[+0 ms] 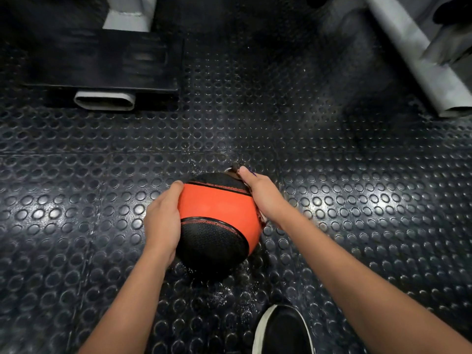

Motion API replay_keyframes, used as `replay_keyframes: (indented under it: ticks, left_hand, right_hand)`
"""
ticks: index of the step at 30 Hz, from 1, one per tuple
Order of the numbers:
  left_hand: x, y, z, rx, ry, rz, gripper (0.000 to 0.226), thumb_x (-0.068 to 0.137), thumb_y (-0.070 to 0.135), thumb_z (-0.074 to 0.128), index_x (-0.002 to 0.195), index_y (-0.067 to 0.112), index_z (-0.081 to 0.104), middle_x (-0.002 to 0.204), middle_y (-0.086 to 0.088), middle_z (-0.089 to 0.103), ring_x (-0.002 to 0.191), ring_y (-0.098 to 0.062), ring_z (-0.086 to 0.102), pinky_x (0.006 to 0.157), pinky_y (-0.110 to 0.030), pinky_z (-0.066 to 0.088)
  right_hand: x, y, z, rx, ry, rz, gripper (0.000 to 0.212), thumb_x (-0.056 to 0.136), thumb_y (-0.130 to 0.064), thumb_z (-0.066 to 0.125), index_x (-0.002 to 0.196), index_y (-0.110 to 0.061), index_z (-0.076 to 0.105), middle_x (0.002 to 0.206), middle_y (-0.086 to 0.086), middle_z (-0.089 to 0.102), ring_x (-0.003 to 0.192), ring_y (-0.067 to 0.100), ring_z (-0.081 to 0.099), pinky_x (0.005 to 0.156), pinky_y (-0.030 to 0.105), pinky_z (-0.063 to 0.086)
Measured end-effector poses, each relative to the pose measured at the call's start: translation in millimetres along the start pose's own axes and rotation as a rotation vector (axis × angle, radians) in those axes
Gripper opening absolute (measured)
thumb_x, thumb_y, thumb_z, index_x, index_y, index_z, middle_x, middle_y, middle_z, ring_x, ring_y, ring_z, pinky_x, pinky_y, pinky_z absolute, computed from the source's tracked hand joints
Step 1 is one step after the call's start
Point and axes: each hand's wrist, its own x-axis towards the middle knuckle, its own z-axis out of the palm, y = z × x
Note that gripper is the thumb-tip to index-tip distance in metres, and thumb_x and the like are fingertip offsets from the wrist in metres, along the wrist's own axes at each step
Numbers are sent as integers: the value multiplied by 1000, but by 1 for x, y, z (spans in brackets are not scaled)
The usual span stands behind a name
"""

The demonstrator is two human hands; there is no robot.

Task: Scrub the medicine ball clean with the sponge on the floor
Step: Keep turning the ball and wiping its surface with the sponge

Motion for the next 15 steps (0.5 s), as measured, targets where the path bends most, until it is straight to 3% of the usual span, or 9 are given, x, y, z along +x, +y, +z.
replay_keyframes:
  ticks: [2, 4, 7, 9, 12, 14, 15]
  left_hand:
    - [0, -2, -1, 22, 15, -4, 52, 89, 62, 59, 81, 12, 72, 76, 0, 63, 77, -25, 58, 79, -44, 45]
    - [-1, 0, -2, 35, 42, -13, 47, 86, 66, 60, 76, 23, 75, 79, 2, 68, 82, -27, 63, 85, -46, 49]
    - [-4, 9, -4, 91, 200, -49, 38, 95, 53, 62, 74, 22, 67, 84, 2, 65, 86, -25, 59, 84, -39, 42]
    - [-9, 15, -7, 171, 343, -84, 31, 100, 37, 60, 75, 19, 59, 90, -6, 62, 91, -31, 53, 83, -35, 35]
    - [-19, 15, -16, 176, 482, -147, 27, 100, 24, 54, 102, 7, 75, 114, -27, 69, 109, -45, 60, 84, -40, 39]
    - [-25, 2, -15, 81, 469, -212, 43, 102, 40, 52, 120, 7, 73, 124, -25, 69, 118, -44, 60, 90, -39, 42]
    - [-30, -5, -12, 12, 387, -253, 59, 98, 61, 49, 127, 14, 70, 129, -19, 68, 120, -42, 61, 99, -41, 45]
  right_hand:
    - [-3, 4, 4, 57, -22, -13, 58, 96, -72, 47, 110, -26, 81, 109, -2, 80, 110, 21, 73, 111, 48, 48]
    - [-6, 8, 8, 86, -23, -55, 75, 81, -87, 50, 113, -26, 79, 112, -3, 80, 112, 21, 72, 111, 51, 48]
    - [-18, 6, 12, 99, 40, -135, 88, 73, -92, 55, 111, -15, 74, 111, 2, 78, 109, 24, 72, 106, 51, 51]
    - [-23, 3, 16, 103, 82, -146, 83, 72, -87, 60, 106, -13, 75, 105, 5, 78, 104, 25, 72, 102, 50, 54]
    - [-25, -6, 20, 81, 66, -88, 60, 72, -79, 68, 93, -23, 78, 95, -1, 80, 95, 23, 76, 100, 51, 56]
    - [-23, -9, 20, 96, 41, 0, 55, 70, -79, 69, 93, -31, 80, 97, -6, 81, 97, 20, 76, 100, 49, 56]
    - [-21, -8, 20, 126, 30, 58, 56, 69, -80, 69, 97, -33, 81, 99, -7, 81, 98, 20, 76, 101, 48, 56]
